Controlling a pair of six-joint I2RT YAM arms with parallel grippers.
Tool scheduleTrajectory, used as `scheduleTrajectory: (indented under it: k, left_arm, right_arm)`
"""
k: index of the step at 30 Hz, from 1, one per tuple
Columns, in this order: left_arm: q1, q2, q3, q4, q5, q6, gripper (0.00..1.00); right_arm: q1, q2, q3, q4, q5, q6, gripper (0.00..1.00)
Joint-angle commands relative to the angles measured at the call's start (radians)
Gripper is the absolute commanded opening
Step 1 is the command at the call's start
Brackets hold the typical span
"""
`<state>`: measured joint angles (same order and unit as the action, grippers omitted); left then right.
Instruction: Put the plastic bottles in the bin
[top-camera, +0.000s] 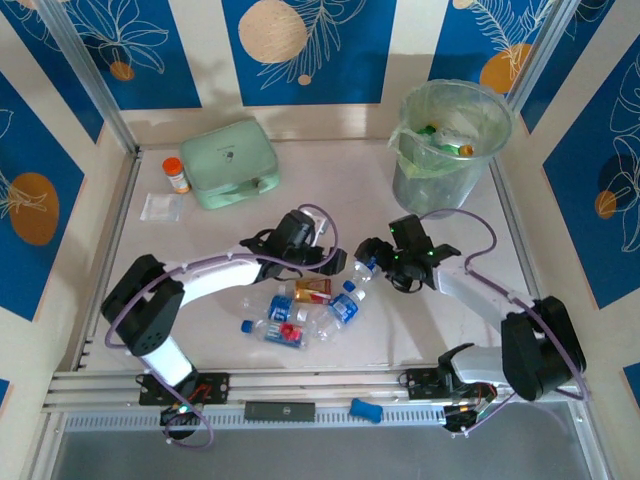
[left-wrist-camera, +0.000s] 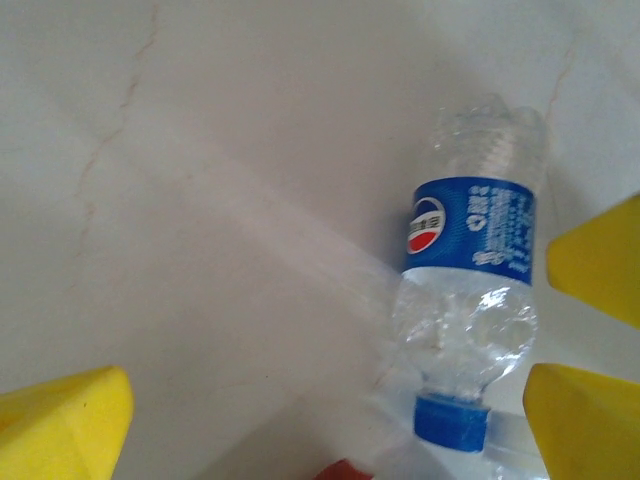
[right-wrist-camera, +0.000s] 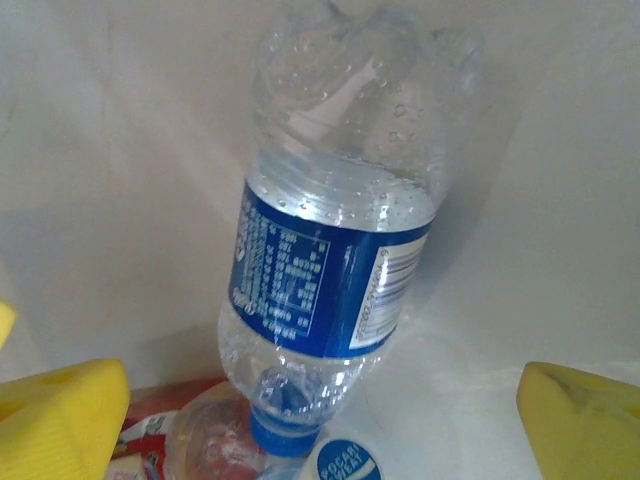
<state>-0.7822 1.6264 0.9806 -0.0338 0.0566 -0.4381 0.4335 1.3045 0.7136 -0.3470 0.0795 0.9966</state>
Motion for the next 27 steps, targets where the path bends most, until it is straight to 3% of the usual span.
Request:
scheduleTrajectory:
  k: [1,9,21,27]
  left_arm:
    - [0.027,-0.065,-0.049,0.029,-0.046,-0.004,1.0]
    - [0.055,-0.145,-0.136,0.06,-0.085,0.001,1.0]
    - [0.08,-0.198,-0.213,0.099,-0.113,-0.008,1.0]
    - [0.086,-0.207,-0.218,0.103,-0.118,-0.013,1.0]
  right_arm:
    - [0.017,0.071,0.045,0.044,0.005,0.039,0.99]
    - [0.029,0.217,0.089,0.111,0.015,0.062,0.9]
    - [0.039,0.285,0.099,0.125,0.053,0.067,0.72]
    - [0.039,0.274,0.095,0.128,0.075,0.057,0.56]
